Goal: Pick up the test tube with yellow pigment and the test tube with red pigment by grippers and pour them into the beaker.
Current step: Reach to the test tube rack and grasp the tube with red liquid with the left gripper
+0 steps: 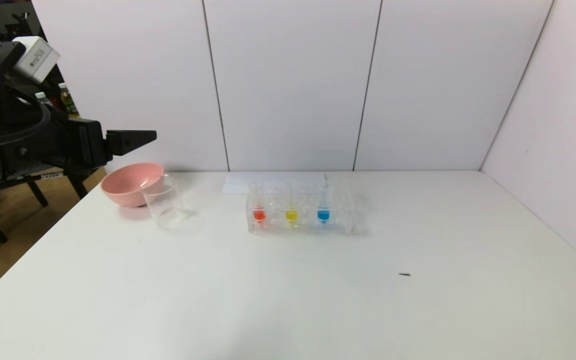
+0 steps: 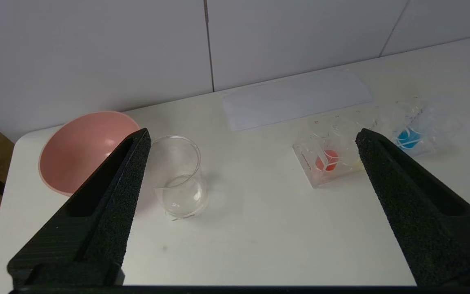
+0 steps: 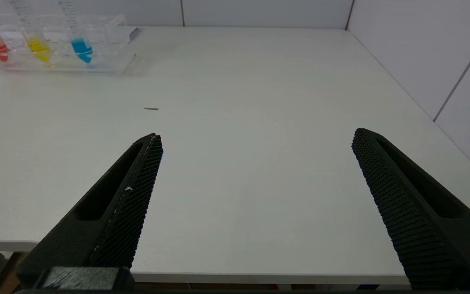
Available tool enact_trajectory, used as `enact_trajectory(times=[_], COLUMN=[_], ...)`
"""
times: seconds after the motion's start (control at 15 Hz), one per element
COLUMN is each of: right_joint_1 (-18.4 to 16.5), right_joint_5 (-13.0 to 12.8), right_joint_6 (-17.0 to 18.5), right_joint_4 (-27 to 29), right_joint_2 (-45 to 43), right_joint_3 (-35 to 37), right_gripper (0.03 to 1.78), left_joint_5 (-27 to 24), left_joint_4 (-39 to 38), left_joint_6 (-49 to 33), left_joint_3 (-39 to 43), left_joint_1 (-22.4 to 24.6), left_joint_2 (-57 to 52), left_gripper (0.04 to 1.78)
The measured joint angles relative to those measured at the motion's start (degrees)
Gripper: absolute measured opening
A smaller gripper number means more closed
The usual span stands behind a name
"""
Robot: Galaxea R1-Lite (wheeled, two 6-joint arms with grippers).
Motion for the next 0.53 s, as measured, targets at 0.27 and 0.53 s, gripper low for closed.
enact_trajectory(times=[0.27, 0.53], right_joint_1=[0.0, 0.0], right_joint_5=[0.0, 0.0], right_joint_6=[0.0, 0.0], right_joint_4=[0.0, 0.0], right_joint_2=[0.0, 0.0], right_joint_3=[0.0, 0.0], right_gripper=[1.7, 1.7], left_joint_5=[0.1, 0.3], left_joint_4=[-3.4, -5.2], left_joint_6=[0.1, 0.6], left_joint_3=[0.0, -0.3], left_joint_1=[-0.8, -1.5], left_joint_2=[4.0, 6.9], left_gripper=[1.76, 1.76])
